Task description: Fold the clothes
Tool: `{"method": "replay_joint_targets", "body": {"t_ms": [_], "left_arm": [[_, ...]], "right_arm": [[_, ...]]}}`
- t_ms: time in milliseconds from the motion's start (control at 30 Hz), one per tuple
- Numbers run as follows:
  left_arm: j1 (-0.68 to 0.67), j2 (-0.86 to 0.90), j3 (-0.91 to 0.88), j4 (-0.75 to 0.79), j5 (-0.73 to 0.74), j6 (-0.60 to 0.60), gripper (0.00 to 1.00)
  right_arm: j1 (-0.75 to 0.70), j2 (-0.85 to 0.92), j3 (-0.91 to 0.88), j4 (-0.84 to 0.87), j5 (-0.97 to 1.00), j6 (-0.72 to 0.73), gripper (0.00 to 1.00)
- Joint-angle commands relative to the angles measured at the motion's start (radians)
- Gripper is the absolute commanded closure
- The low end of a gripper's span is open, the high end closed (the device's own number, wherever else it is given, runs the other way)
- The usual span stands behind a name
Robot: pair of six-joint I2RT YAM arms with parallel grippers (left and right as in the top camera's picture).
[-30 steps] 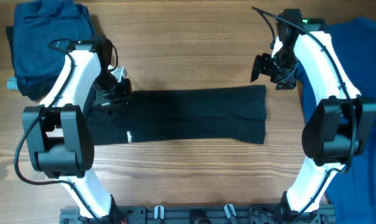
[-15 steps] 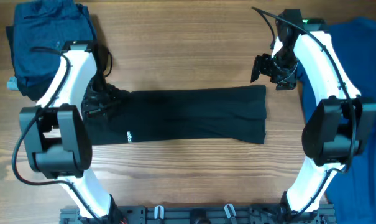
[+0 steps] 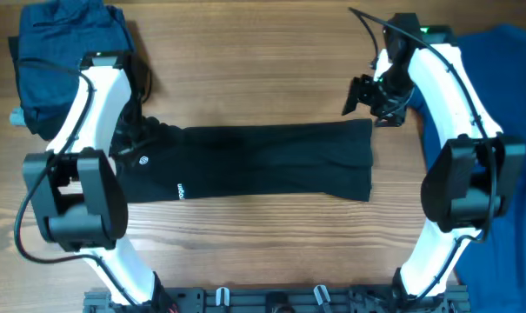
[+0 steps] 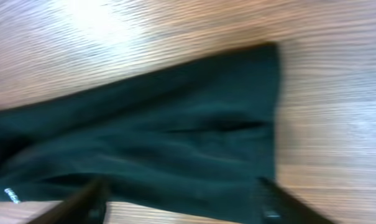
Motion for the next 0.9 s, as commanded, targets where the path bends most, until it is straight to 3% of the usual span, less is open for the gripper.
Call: {"method": "replay_joint_targets", "body": {"t_ms": [0, 67, 167, 300, 400, 567, 867], "left_arm": [[-0.047, -0.163, 0.039, 0.081, 0.201, 0.072, 0.83], [-0.091, -0.182, 0.037, 0.134, 0.427, 0.159, 0.85], [-0.149, -0.156, 0.003, 0.195, 0.480, 0.159, 0.92], [-0.213, -0.097, -0.063, 0.313, 0.575, 0.138, 0.96], [-0.220, -0.046, -0.080, 0.386, 0.580, 0.132, 0.96], [-0.220, 0.038, -0.082, 0.361, 0.575, 0.129, 0.96], [-0.219, 0.064, -0.165, 0.329, 0.399, 0.068, 0.96]], "right_arm": [[0.098, -0.018, 0.010, 0.039, -0.083, -0.012, 0.51], [0.177, -0.018, 0.009, 0.088, -0.083, -0.008, 0.64], [0.247, -0.018, 0.009, 0.118, -0.084, 0.036, 0.82], [0.332, -0.008, 0.009, 0.150, -0.083, 0.073, 0.94], [0.360, 0.018, 0.003, 0.180, -0.083, 0.079, 0.94], [0.359, 0.078, -0.026, 0.181, -0.083, 0.093, 0.93], [0.352, 0.157, -0.063, 0.216, -0.041, 0.092, 0.90]]}}
